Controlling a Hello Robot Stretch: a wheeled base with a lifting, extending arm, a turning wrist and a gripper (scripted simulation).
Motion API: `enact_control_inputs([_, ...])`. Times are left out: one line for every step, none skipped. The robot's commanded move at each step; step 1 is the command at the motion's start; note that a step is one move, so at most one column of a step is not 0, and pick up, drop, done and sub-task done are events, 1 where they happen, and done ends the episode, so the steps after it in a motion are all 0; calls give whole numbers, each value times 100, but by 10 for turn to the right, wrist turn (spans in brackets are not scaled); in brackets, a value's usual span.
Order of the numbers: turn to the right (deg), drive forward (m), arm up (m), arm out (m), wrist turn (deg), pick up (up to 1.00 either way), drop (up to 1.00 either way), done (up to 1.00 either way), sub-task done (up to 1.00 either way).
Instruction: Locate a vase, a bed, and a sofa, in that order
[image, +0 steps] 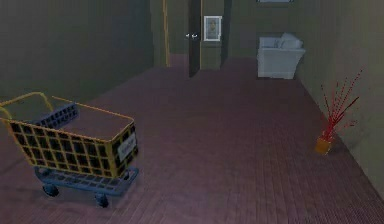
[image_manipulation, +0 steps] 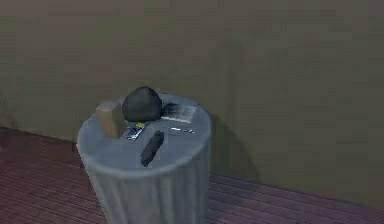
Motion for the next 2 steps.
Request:
enact_control_inputs([150, 0, 0, 0, 0, 0, 0, 0, 0])
enact_control_inputs([0, 80, 0, 0, 0, 0, 0, 0, 0])
